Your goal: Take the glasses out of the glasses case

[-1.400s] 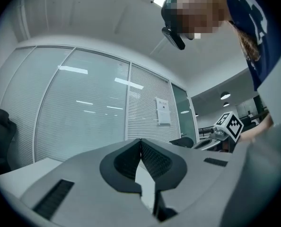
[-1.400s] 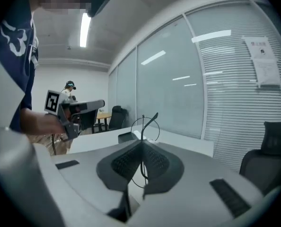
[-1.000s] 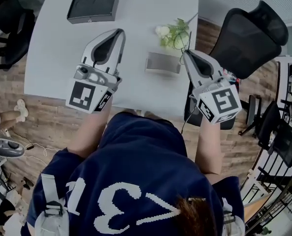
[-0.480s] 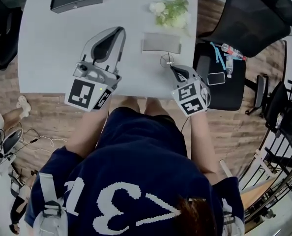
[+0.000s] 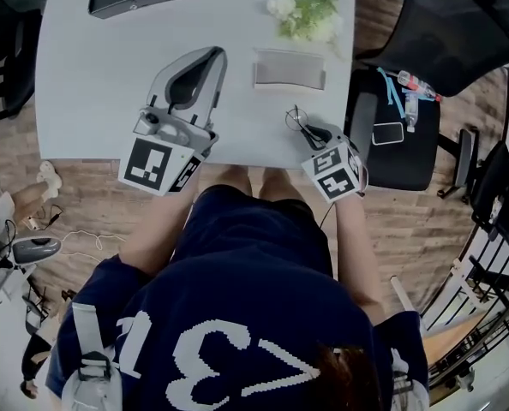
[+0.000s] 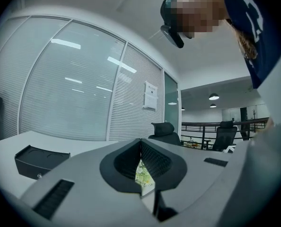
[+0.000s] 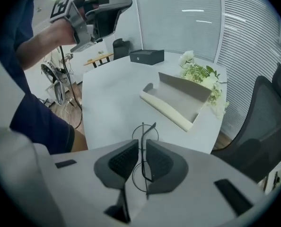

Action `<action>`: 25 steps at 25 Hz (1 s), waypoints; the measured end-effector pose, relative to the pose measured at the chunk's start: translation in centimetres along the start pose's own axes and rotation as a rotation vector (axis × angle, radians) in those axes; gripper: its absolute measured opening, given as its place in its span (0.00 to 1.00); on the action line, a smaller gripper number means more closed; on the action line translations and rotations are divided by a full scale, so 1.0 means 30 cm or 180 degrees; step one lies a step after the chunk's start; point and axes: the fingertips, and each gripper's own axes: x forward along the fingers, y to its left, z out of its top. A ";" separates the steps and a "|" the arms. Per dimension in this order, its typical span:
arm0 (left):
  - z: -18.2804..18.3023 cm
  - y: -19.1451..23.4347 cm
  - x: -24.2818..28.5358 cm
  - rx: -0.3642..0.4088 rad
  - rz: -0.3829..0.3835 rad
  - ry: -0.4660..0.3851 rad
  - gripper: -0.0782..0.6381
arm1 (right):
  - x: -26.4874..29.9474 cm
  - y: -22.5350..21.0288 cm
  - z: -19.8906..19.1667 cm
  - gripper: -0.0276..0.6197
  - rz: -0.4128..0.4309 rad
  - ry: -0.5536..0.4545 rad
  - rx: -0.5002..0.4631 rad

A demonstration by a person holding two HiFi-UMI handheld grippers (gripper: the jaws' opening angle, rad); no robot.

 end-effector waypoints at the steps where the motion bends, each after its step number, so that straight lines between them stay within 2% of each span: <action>1: 0.011 -0.003 0.002 0.0013 -0.0001 -0.0022 0.13 | -0.017 -0.013 0.018 0.13 -0.0004 -0.0065 0.0036; 3: 0.038 -0.008 0.008 0.0043 0.0001 -0.0079 0.13 | -0.070 -0.061 0.077 0.13 -0.0072 -0.0301 0.0120; 5: 0.071 -0.009 0.014 0.0079 0.0009 -0.0143 0.13 | -0.155 -0.134 0.171 0.11 -0.0202 -0.0706 0.0243; 10: 0.180 0.002 0.021 0.0190 0.0032 -0.0330 0.13 | -0.494 -0.297 0.461 0.09 -0.0456 -0.2103 0.0823; 15: 0.302 0.030 0.013 0.0296 0.0090 -0.0483 0.13 | -0.824 -0.336 0.671 0.09 -0.0901 -0.3102 0.0616; 19: 0.374 0.032 0.003 0.0339 0.0105 -0.0591 0.13 | -0.978 -0.331 0.754 0.08 -0.1085 -0.3551 0.0505; 25: 0.406 0.039 -0.004 0.0348 0.0139 -0.0655 0.13 | -1.028 -0.323 0.808 0.08 -0.1127 -0.3695 0.0395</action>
